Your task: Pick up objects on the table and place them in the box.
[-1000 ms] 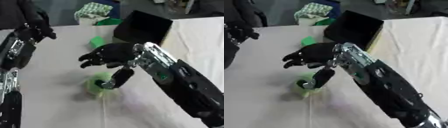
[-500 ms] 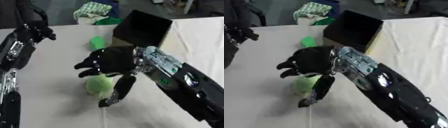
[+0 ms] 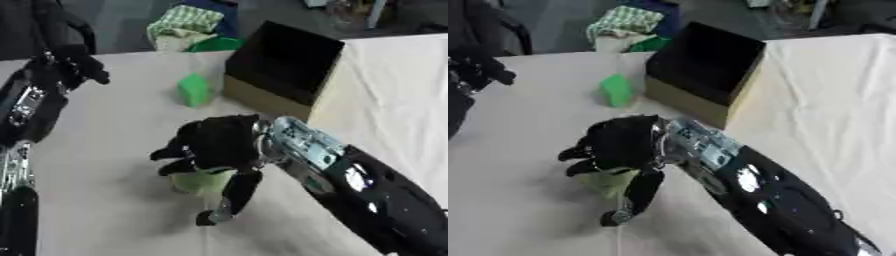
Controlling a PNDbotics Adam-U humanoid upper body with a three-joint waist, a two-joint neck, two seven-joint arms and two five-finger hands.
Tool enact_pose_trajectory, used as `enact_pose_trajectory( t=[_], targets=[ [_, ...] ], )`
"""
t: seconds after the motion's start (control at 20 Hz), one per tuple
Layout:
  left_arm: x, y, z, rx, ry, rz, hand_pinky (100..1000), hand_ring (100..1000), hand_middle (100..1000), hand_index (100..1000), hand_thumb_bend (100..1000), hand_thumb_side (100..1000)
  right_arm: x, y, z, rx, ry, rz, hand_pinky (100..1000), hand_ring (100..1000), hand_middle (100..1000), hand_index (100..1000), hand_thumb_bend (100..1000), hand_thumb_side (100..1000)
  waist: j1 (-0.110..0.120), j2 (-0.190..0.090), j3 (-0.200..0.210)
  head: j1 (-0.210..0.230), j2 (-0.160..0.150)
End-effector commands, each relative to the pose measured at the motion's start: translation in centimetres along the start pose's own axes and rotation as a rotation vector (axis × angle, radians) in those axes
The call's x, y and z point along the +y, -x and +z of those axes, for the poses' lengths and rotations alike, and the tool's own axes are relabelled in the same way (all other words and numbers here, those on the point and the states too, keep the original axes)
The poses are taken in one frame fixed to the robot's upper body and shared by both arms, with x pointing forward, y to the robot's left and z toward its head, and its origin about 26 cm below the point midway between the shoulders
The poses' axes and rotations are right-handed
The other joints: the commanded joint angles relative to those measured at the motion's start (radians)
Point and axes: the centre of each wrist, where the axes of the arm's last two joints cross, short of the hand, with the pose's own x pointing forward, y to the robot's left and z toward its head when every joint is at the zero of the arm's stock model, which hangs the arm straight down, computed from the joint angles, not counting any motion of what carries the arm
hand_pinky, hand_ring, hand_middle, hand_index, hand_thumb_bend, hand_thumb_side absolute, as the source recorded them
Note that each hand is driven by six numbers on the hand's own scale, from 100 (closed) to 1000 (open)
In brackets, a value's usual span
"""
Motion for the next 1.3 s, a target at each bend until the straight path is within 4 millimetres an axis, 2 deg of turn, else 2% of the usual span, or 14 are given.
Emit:
enact_pose_trajectory(
  t=[0.05, 0.1, 0.35, 0.55, 0.75, 0.95, 1.05, 1.15, 1.25, 1.3],
  targets=[
    [0.7, -0.8, -0.5, -0.020, 0.012, -0.030, 818, 661, 677, 862, 100, 728, 0.4, 1.0, 0.1, -0.144, -0.224, 0.111, 875, 900, 997, 963, 361, 895, 0.003, -0.016, 0.001, -0.006, -0.013],
    [0.7, -0.8, -0.5, -0.021, 0.011, -0.030, 818, 661, 677, 862, 100, 728, 0.8, 1.2, 0.1, -0.135, -0.228, 0.103, 874, 898, 995, 963, 335, 881, 0.004, -0.016, 0.001, -0.007, -0.013],
    [0.6, -0.8, -0.6, -0.023, 0.013, -0.027, 818, 661, 678, 862, 100, 729, 2.2, 1.9, -0.1, -0.100, -0.227, 0.071, 871, 887, 978, 959, 317, 849, 0.007, -0.015, 0.002, -0.008, -0.015],
    [0.7, -0.7, -0.6, -0.023, 0.012, -0.027, 818, 661, 678, 862, 100, 730, 3.0, 2.4, -0.1, -0.077, -0.224, 0.060, 864, 868, 890, 945, 283, 812, 0.008, -0.015, 0.004, -0.010, -0.015],
    [0.7, -0.7, -0.6, -0.023, 0.012, -0.026, 818, 661, 679, 861, 100, 730, 3.5, 2.7, 0.0, -0.058, -0.197, 0.057, 842, 825, 714, 856, 222, 655, 0.007, -0.015, 0.003, -0.010, -0.016],
    [0.7, -0.8, -0.5, -0.023, 0.011, -0.026, 818, 661, 679, 861, 100, 729, 3.7, 3.2, 0.4, -0.040, -0.153, 0.058, 817, 788, 558, 759, 196, 547, 0.007, -0.015, 0.002, -0.011, -0.019],
    [0.7, -0.7, -0.5, -0.022, 0.011, -0.026, 818, 660, 679, 861, 100, 729, 3.7, 3.5, 0.8, -0.029, -0.125, 0.057, 800, 757, 468, 693, 165, 436, 0.007, -0.016, 0.001, -0.012, -0.019],
    [0.7, -0.8, -0.5, -0.022, 0.010, -0.027, 817, 660, 679, 861, 100, 729, 3.6, 4.0, 1.3, -0.016, -0.091, 0.057, 793, 737, 420, 653, 157, 426, 0.008, -0.016, 0.000, -0.012, -0.020],
    [0.7, -0.8, -0.5, -0.021, 0.009, -0.027, 817, 659, 679, 861, 100, 729, 3.5, 4.7, 2.0, 0.002, -0.054, 0.046, 781, 683, 341, 588, 100, 365, 0.007, -0.017, -0.001, -0.012, -0.019],
    [0.7, -0.8, -0.5, -0.021, 0.009, -0.026, 817, 659, 679, 861, 100, 729, 3.8, 5.0, 2.3, 0.011, -0.035, 0.028, 771, 636, 289, 554, 100, 283, 0.008, -0.018, -0.002, -0.012, -0.020]
  ],
)
